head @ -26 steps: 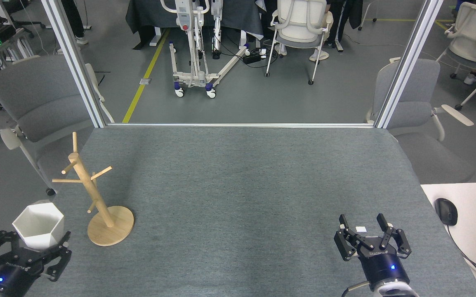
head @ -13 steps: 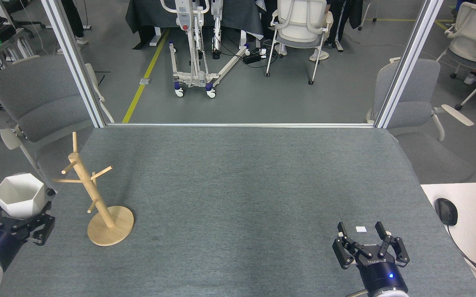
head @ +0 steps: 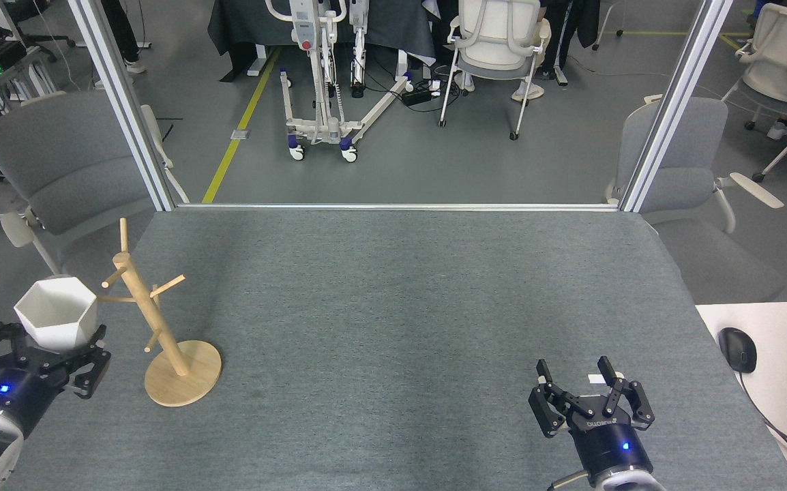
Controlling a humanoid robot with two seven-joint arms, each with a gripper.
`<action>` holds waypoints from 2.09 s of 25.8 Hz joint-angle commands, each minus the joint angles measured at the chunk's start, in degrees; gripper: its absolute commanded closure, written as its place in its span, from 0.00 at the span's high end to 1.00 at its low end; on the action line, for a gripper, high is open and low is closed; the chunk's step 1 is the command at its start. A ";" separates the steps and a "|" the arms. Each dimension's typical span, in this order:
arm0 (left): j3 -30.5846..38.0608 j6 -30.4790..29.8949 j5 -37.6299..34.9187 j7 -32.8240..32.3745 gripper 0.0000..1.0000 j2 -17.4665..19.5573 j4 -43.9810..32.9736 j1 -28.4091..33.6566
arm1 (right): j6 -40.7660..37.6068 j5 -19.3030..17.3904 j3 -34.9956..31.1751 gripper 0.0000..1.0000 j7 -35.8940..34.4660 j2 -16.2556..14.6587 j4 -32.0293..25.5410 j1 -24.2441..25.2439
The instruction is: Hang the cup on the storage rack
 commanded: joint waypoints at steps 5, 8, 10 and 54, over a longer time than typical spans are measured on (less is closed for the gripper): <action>-2.25 0.32 -2.47 -0.05 0.00 -0.27 -0.23 -0.76 | 0.10 0.05 2.80 0.99 0.27 0.60 -2.34 2.12; -2.43 0.32 -2.73 -0.05 0.00 -0.36 -0.23 -0.76 | 0.10 0.32 4.91 0.99 0.44 0.51 -4.10 2.39; -2.43 -0.04 -2.73 -0.05 0.00 -0.27 -0.23 -0.67 | 0.19 0.23 4.56 0.99 0.53 0.42 -4.10 1.16; -3.66 1.55 -2.20 1.01 0.98 -2.47 6.36 -0.49 | 5.55 0.41 7.90 0.99 0.80 1.21 0.12 -7.46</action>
